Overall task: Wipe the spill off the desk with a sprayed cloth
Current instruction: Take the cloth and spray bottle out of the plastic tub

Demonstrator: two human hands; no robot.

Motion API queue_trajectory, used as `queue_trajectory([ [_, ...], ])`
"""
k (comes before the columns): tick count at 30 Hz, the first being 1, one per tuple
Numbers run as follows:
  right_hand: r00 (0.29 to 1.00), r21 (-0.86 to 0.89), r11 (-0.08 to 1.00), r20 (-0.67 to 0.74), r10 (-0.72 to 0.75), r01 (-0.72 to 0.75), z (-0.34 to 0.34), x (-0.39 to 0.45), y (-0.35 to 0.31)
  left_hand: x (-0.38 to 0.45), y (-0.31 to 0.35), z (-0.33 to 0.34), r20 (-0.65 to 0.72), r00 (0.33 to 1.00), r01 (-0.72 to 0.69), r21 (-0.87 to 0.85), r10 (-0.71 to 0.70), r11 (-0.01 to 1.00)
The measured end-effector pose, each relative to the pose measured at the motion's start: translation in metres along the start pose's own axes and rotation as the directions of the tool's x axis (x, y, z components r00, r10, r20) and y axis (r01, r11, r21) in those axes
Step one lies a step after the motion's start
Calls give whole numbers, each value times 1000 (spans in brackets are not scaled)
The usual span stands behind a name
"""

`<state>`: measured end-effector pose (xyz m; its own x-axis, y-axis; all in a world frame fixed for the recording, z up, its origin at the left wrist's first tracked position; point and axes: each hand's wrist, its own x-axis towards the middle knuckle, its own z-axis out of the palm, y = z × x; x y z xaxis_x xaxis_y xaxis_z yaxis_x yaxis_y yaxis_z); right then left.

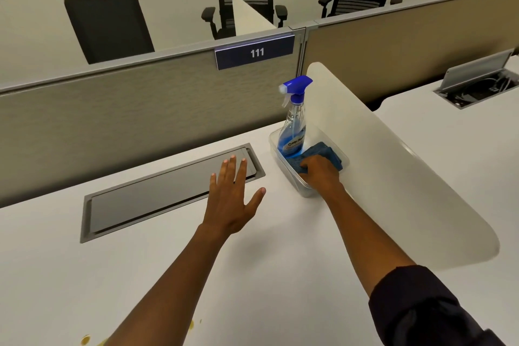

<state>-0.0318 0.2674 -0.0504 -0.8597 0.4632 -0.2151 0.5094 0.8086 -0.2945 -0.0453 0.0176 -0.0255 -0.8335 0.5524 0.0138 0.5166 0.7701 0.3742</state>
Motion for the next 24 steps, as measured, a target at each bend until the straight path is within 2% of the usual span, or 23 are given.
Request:
queue_trajectory([
  [4,996,12,998,-67,59,-59,3,-2,1,-6,0,5,13,1000,2,-42,-1,999],
  [9,994,65,997,-95,49,-43,-1,-3,6,-17,1,7,29,1000,7,-71,-5,997],
  [14,966,302,953,-245,81,-3,-16,-8,11,-30,12,1,48,998,45,-201,-36,979],
  [19,925,492,868,-354,136,60,-49,-31,16,-46,36,-5,154,987,124,-475,-56,871],
  [24,872,655,745,-431,231,126,-94,-67,13,-60,75,-19,203,975,201,-647,-87,735],
])
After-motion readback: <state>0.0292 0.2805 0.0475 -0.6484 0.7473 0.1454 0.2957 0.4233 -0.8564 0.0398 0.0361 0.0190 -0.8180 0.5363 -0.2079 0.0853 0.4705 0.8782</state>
